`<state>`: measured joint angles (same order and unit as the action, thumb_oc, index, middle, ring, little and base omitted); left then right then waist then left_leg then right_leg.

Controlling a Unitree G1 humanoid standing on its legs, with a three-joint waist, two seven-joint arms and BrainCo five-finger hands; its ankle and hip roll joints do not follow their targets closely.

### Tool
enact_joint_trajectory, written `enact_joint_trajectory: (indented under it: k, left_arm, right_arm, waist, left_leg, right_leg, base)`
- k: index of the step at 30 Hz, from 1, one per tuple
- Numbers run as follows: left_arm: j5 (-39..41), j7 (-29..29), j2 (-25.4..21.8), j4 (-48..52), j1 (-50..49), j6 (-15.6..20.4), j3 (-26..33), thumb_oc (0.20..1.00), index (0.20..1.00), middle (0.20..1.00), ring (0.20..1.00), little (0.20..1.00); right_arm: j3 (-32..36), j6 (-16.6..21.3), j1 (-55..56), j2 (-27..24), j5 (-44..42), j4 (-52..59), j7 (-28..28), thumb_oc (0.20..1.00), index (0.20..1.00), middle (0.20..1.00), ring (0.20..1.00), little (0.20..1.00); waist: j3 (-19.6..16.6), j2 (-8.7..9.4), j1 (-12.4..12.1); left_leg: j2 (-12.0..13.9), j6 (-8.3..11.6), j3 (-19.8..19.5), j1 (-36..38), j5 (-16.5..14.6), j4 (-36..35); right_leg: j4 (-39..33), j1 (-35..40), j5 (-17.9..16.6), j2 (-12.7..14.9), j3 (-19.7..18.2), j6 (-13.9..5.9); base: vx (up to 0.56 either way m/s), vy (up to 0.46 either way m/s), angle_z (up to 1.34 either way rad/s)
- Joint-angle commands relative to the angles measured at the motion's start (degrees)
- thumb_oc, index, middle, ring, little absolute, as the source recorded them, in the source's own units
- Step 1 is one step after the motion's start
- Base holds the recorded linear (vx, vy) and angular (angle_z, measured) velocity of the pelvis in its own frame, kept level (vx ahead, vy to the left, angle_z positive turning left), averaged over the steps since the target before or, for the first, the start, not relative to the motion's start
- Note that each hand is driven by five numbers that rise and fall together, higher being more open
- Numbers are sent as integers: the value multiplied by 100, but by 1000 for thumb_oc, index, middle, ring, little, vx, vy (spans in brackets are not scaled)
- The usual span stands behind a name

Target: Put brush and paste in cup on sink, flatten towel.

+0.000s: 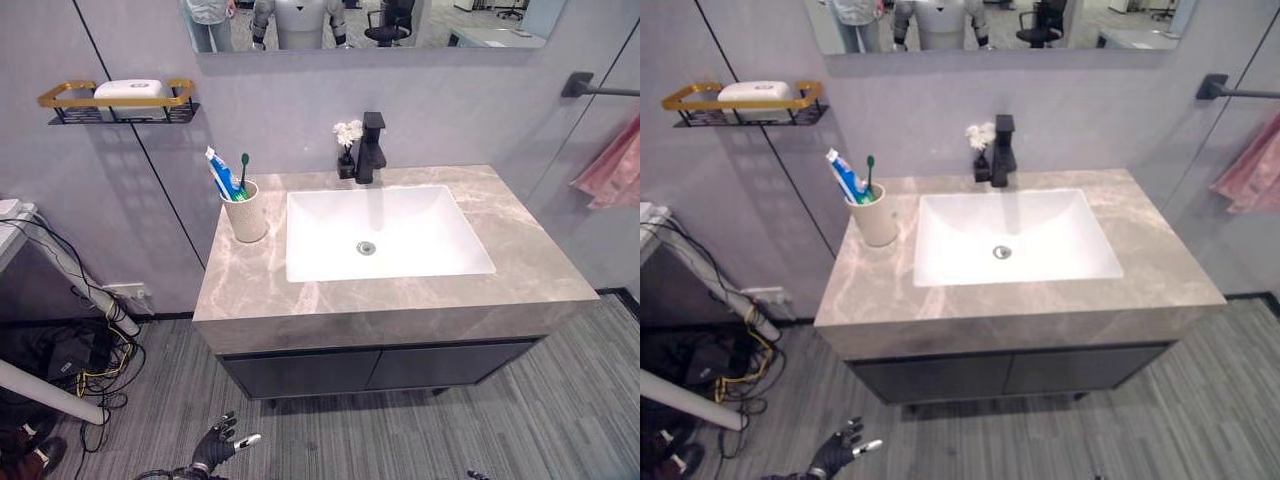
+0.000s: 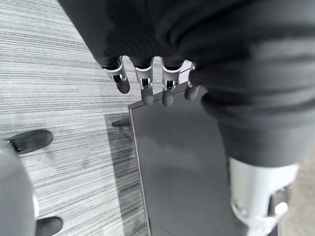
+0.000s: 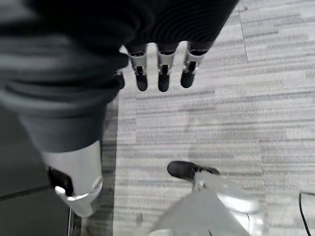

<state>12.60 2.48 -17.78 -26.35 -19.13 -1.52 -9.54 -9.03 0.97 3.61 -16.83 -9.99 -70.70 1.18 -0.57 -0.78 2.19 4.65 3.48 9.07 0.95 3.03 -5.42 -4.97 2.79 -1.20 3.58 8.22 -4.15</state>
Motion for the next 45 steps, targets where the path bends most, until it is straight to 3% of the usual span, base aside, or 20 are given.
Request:
enact_joint_trajectory:
  k: [1,14,25,30,31,34,36,37,41,45]
  left_arm:
    - [189,-162,-143,362,28,162,282,1000,1000,1000,1000,1000]
    - [226,-293,-300,510,61,208,394,1000,1000,1000,1000,1000]
    - [161,-343,-356,484,111,176,373,1000,1000,1000,1000,1000]
    - [-19,-369,-374,424,170,165,310,1000,1000,1000,1000,1000]
    - [-30,-369,-380,397,195,170,297,1000,1000,1000,1000,1000]
    - [-67,-396,-375,330,259,196,297,1000,1000,1000,1000,1000]
    - [-91,-416,-397,294,364,191,248,1000,1000,1000,1000,1000]
    - [-91,-416,-396,294,367,190,248,1000,1000,1000,1000,1000]
    - [-79,-441,-390,265,455,220,216,1000,1000,1000,1000,1000]
    - [-53,-488,-345,154,503,247,196,1000,1000,1000,1000,1000]
  right_arm:
    - [365,140,-320,203,-1227,80,-76,1000,1000,1000,1000,1000]
    - [117,133,-531,327,-1206,428,-11,1000,1000,1000,1000,1000]
    - [38,94,-671,403,-1062,452,124,1000,1000,1000,1000,1000]
    - [-9,151,-617,447,-1047,523,203,1000,1000,1000,1000,1000]
    - [-99,164,-575,455,-994,527,209,1000,1000,1000,1000,1000]
    - [-178,177,-547,438,-876,436,216,1000,1000,1000,1000,1000]
    - [-65,180,-573,450,-1027,320,238,1000,1000,1000,1000,1000]
    - [-64,181,-577,448,-1028,318,237,1000,1000,1000,1000,1000]
    - [0,122,-624,430,-982,124,276,1000,1000,1000,1000,1000]
    - [-15,49,-631,410,-817,6,275,1000,1000,1000,1000,1000]
  waist:
    - [157,181,-47]
    - [206,216,-172]
    - [368,215,-164]
    - [408,160,-38]
    - [394,169,45]
    - [389,229,-11]
    - [490,222,93]
    - [494,216,98]
    - [641,229,186]
    - [692,262,213]
  left_leg:
    - [-462,-389,2,98,-402,101]
    - [-730,-576,-65,72,-472,104]
    - [-876,-757,-316,235,-475,85]
    - [-904,-821,-554,273,-451,110]
    - [-909,-814,-658,278,-424,98]
    - [-941,-796,-676,244,-409,74]
    - [-966,-777,-873,262,-413,101]
    - [-961,-777,-879,266,-418,101]
    - [-954,-741,-1047,466,-568,172]
    - [-975,-708,-1247,712,-779,213]
  right_leg:
    - [383,-266,-117,229,-3,-315]
    - [556,-418,-334,563,-8,-524]
    - [1579,-736,-409,645,-174,-507]
    - [1988,-916,-230,308,-618,-387]
    - [1901,-1028,-23,-87,-1013,-287]
    - [1515,-1117,-153,-151,-774,-264]
    - [1285,-1519,-472,-253,-931,-319]
    - [1284,-1513,-471,-257,-924,-319]
    - [904,-1906,-985,-73,-992,-449]
    - [657,-1987,-1247,95,-1024,-540]
  base:
    - [-13,163,6]
    - [-26,116,0]
    - [-21,93,6]
    - [-1,63,22]
    - [21,16,62]
    - [17,-22,41]
    - [45,-36,8]
    - [57,-20,45]
    - [122,-48,21]
    - [128,-55,45]
